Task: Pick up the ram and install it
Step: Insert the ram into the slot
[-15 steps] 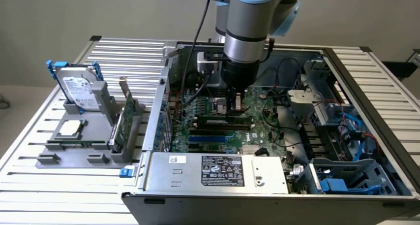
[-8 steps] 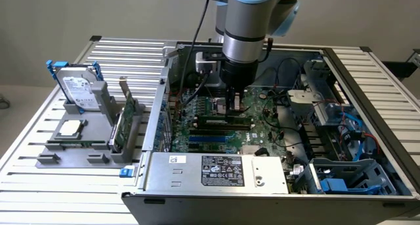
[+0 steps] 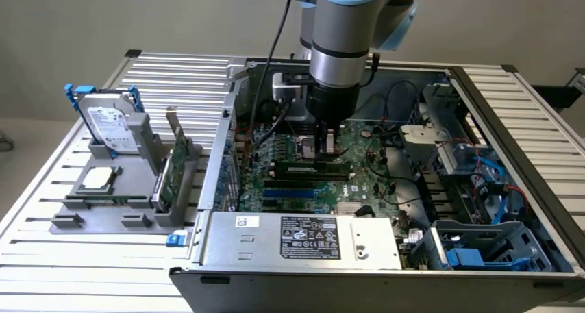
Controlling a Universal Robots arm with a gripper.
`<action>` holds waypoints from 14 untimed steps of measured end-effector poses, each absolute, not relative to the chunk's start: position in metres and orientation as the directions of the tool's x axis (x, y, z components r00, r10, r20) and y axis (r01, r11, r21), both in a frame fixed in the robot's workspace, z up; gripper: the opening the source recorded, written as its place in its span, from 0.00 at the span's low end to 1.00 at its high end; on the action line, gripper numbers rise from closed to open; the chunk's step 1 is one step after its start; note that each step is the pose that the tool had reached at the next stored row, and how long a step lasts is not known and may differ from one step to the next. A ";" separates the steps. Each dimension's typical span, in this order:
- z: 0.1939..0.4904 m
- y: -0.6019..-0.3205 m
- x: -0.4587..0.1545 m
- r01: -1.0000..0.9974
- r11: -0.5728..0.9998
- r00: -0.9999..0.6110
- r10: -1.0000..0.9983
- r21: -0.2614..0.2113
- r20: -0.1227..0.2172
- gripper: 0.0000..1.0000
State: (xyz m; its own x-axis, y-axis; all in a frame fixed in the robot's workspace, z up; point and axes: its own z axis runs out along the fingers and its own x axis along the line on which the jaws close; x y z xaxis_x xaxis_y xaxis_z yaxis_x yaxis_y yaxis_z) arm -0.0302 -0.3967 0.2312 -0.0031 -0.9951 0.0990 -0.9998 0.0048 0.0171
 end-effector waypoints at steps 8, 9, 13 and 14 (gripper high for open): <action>0.230 -0.397 -0.031 -1.000 0.009 -0.008 -0.995 0.011 0.101 0.13; 0.230 -0.397 -0.031 -1.000 0.010 -0.008 -0.995 0.011 0.101 0.13; 0.229 -0.397 -0.031 -1.000 0.011 -0.010 -0.995 0.010 0.101 0.13; 0.229 -0.397 -0.032 -1.000 0.012 -0.011 -0.995 0.009 0.101 0.13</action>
State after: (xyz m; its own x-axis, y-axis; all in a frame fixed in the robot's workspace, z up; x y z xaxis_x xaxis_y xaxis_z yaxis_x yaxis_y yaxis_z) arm -0.0315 -0.3967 0.2293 -0.0108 -0.9948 0.1011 -0.9999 0.0118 0.0093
